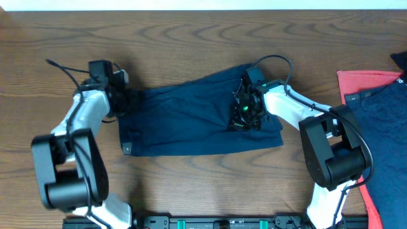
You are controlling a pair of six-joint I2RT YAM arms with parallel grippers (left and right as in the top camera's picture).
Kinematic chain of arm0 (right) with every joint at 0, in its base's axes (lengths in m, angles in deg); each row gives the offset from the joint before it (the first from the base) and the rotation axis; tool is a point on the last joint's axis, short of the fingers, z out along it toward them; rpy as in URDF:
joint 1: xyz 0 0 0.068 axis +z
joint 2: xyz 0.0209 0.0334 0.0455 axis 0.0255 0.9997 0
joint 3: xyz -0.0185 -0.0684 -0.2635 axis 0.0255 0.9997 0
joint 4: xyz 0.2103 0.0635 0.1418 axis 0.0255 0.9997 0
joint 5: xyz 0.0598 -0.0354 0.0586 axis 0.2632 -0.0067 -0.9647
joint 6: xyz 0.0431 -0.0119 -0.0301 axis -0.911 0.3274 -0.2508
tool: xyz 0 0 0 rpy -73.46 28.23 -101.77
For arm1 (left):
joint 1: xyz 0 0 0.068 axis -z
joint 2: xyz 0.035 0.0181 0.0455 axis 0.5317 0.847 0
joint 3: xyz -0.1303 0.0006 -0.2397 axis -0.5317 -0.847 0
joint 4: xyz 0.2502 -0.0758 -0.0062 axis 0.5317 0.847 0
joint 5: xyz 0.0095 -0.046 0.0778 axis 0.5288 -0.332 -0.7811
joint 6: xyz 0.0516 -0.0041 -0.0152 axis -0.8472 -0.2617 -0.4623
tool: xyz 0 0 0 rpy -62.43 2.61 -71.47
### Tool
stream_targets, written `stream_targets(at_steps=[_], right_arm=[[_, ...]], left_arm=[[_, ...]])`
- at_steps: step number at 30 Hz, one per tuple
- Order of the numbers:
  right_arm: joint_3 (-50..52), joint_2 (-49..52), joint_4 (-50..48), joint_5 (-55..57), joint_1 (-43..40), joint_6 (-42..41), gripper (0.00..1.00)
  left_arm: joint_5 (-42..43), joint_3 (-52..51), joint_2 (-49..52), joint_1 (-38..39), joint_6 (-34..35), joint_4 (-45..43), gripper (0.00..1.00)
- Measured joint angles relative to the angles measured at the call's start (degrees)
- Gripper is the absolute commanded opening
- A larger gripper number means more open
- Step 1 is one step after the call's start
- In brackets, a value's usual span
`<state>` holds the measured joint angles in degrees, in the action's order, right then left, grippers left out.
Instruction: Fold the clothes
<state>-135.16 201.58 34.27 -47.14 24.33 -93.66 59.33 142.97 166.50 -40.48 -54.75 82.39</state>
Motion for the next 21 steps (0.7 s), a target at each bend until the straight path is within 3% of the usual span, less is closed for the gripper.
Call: stream_targets(at_steps=[4,11,16,21], right_arm=[[0.00,-0.48,0.15,0.17,-0.24,3.74,0.06],[0.28,-9.20,-6.49,3.96,-1.81,10.99,0.17],[-0.79,-13.46,-12.96,4.83,-1.42,11.15,0.12],[-0.79,-8.61,-16.50,4.98,0.74,7.69,0.08]], left_arm=[[3.78,1.27,-8.79,1.05,-0.44,5.20,0.43],[6.82,1.81,-18.23,7.72,-0.90,17.33,0.43],[7.02,-5.81,-16.57,13.84,-0.92,11.76,0.43],[6.25,-15.32,-12.79,16.98,0.55,4.94,0.43]])
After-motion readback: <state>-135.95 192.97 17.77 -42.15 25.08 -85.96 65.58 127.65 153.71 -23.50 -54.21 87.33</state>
